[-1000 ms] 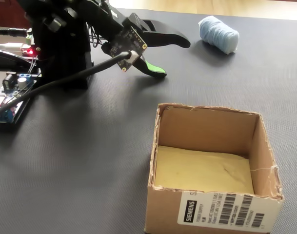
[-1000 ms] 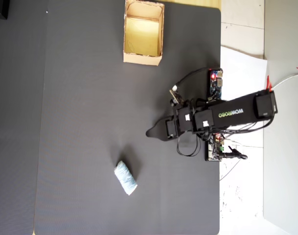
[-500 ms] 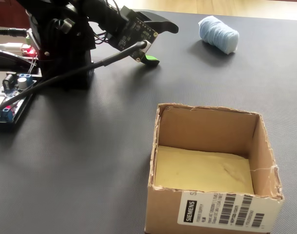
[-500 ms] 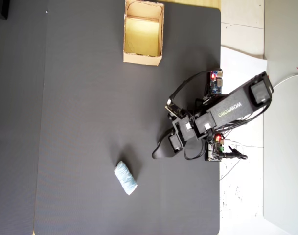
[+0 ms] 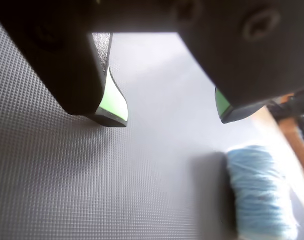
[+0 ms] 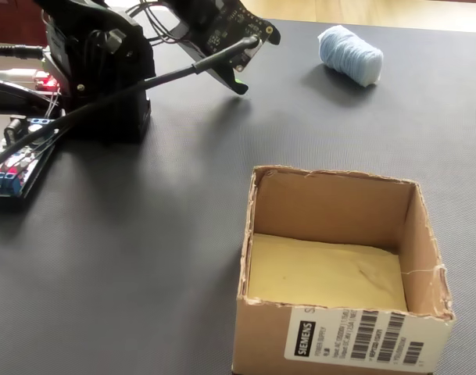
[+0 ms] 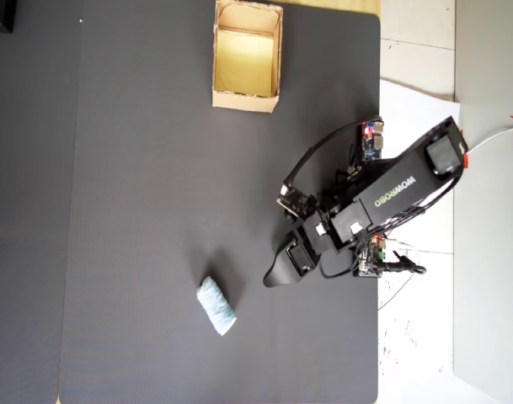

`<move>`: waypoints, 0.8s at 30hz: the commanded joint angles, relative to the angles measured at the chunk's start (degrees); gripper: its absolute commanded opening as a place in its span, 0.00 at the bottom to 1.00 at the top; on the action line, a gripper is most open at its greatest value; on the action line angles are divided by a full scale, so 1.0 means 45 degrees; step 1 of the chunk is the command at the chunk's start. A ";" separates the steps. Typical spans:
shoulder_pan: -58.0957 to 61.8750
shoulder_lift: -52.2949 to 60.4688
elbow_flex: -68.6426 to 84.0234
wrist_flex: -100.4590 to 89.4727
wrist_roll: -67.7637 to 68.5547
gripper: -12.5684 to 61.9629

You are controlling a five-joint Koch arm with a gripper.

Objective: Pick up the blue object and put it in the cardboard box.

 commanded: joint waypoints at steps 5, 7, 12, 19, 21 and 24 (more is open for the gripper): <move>-0.0117 -0.2422 -0.5586 0.2324 0.0313 0.61; -0.0098 -0.3574 -0.6738 0.2852 0.0313 0.61; 0.0098 -0.5566 -0.8770 0.3770 0.0195 0.61; 0.0430 -0.7383 -1.0684 0.4316 -0.0371 0.61; 0.0547 -0.7773 -1.0938 0.4316 -0.0371 0.61; 0.0762 -0.8340 -1.1152 0.4258 -0.0391 0.62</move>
